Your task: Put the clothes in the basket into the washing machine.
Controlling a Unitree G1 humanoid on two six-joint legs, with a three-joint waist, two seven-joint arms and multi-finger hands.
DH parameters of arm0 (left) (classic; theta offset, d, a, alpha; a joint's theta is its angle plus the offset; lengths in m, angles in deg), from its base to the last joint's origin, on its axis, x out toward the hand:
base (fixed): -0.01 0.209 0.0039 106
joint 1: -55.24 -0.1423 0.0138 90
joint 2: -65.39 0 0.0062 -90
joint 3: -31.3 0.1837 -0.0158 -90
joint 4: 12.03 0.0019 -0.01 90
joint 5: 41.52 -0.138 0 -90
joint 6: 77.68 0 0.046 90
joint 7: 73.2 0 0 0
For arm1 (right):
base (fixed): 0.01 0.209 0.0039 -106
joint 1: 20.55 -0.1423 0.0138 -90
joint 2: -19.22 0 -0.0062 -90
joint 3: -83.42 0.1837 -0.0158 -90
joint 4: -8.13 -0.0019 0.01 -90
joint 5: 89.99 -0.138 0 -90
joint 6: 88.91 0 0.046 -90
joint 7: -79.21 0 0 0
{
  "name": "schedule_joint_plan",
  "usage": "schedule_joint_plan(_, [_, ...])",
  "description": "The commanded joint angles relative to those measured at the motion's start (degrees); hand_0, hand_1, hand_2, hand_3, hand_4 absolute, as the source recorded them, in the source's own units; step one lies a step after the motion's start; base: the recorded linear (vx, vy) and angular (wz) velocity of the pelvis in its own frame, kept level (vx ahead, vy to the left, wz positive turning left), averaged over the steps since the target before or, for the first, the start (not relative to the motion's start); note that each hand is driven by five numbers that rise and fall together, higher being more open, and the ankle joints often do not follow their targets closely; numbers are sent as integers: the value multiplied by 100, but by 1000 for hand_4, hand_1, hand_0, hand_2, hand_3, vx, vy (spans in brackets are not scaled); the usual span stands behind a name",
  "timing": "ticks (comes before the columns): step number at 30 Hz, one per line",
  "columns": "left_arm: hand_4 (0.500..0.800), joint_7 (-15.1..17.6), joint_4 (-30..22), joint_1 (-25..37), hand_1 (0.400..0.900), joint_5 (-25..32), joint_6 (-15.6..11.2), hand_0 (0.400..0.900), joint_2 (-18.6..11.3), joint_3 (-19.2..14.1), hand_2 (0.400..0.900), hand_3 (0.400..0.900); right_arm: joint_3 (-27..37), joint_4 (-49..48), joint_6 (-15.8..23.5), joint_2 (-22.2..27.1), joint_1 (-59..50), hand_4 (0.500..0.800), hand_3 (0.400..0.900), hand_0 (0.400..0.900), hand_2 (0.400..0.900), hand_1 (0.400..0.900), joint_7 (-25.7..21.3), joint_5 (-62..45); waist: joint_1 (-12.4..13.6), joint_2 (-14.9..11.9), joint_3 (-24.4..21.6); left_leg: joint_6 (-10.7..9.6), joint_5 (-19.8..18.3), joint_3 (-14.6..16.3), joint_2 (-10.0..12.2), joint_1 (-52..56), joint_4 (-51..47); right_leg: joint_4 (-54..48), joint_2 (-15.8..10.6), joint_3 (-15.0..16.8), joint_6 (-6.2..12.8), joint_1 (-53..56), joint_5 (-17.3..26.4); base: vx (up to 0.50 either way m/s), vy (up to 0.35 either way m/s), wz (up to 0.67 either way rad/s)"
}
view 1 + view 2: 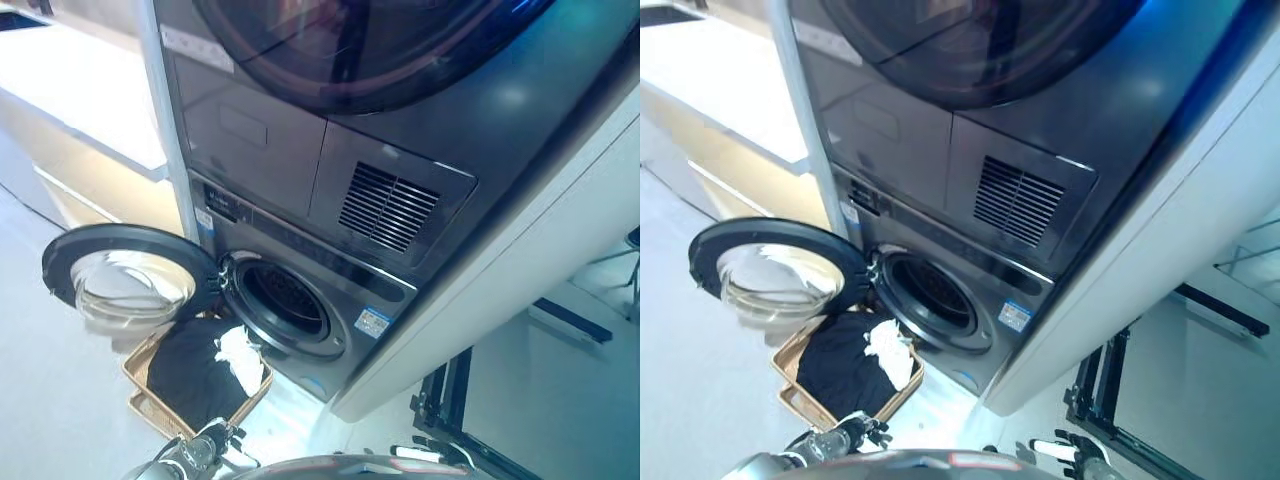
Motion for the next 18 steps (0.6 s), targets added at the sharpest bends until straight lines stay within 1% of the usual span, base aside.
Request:
schedule_joint_plan(1, [800, 100, 198, 866, 900, -1002, -79, 900, -40, 337, 900, 900, 221, 403, 54, 743, -375, 800, 900, 900, 900, 900, -75, -158, -173, 246, 148, 317, -434, -165, -107, -273, 64, 259, -291, 234, 256, -131, 318, 50, -36, -4])
schedule_joint_plan(2, [800, 116, 161, 1052, 900, -1163, -66, 900, -69, 487, 900, 900, 307, 349, 51, 833, -368, 800, 900, 900, 900, 900, -64, -223, -230, 269, 207, 305, -439, -135, -70, -327, 108, 297, -265, 264, 242, -236, 278, -6, -70, 7])
schedule_joint_plan(3, [800, 176, 79, 1313, 900, -1391, -78, 900, -146, 710, 900, 900, 381, 300, 58, 945, -363, 800, 900, 900, 900, 900, -69, -289, -311, 279, 338, 291, -475, -116, -6, -477, 286, 363, -246, 288, 212, -393, 235, -123, -74, 15])
schedule_joint_plan(5, [800, 344, -80, 1887, 900, -1456, -102, 900, -222, 963, 900, 900, 499, 178, 91, 1140, -484, 800, 900, 900, 900, 900, -132, -496, -461, 287, 747, 265, -565, -166, 128, -1153, 971, 597, -228, 313, 104, -877, 168, -300, -91, 31])
schedule_joint_plan(7, [800, 517, -153, 2554, 900, -1489, -88, 900, -417, 1155, 900, 900, 675, 116, 145, 1436, -593, 800, 900, 900, 900, 900, -208, -721, -577, 306, 1187, 231, -524, -305, 221, -1942, 1508, 914, -175, 269, -1, -1422, 153, -358, -91, 30])
schedule_joint_plan(8, [800, 585, -154, 2820, 900, -1571, -89, 900, -487, 1276, 900, 900, 739, 112, 147, 1530, -668, 800, 900, 900, 900, 900, -257, -777, -613, 342, 1291, 215, -490, -363, 263, -2224, 1637, 1012, -167, 212, -24, -1624, 159, -217, -83, 21])
schedule_joint_plan(9, [800, 663, -103, 3060, 900, -1668, -58, 900, -585, 1310, 900, 900, 867, 132, 164, 1669, -669, 800, 900, 900, 900, 900, -278, -849, -665, 394, 1340, 193, -468, -411, 298, -2465, 1719, 1070, -143, 164, -38, -1820, 160, -35, -75, 13])
schedule_joint_plan(10, [800, 729, -85, 3236, 900, -1738, -56, 900, -694, 1347, 900, 900, 917, 161, 182, 1733, -664, 800, 900, 900, 900, 900, -322, -909, -689, 475, 1407, 124, -591, -507, 352, -2585, 1802, 1161, -120, 203, 8, -1927, 29, -56, -77, 12])
schedule_joint_plan(11, [800, 757, -96, 3396, 900, -1762, -65, 900, -772, 1376, 900, 900, 940, 184, 191, 1764, -717, 800, 900, 900, 900, 900, -343, -952, -706, 492, 1443, 153, -423, -476, 360, -2796, 1833, 1129, -147, 142, -64, -2062, 143, 42, -50, -1])
schedule_joint_plan(12, [800, 867, -121, 3534, 900, -1859, -97, 900, -868, 1423, 900, 900, 952, 181, 214, 1777, -747, 800, 900, 900, 900, 900, -396, -1029, -719, 574, 1478, 78, -560, -559, 401, -2860, 1846, 1201, -107, 160, -9, -2134, -14, -36, -31, -8])
schedule_joint_plan(15, [800, 1041, -91, 3988, 900, -2085, -102, 900, -1136, 1608, 900, 900, 1039, 141, 295, 1872, -811, 800, 900, 900, 900, 900, -456, -1223, -831, 650, 1665, 65, -586, -556, 474, -3273, 2039, 1368, -58, 247, -56, -2583, -52, -30, -18, -20])
schedule_joint_plan(18, [800, 1219, -53, 4321, 900, -2419, -65, 900, -1329, 1792, 900, 900, 1154, 121, 394, 2007, -870, 800, 900, 900, 900, 900, -512, -1415, -928, 730, 1763, 56, -653, -556, 559, -3674, 2266, 1537, -39, 293, -100, -2979, -134, -26, -16, -19])
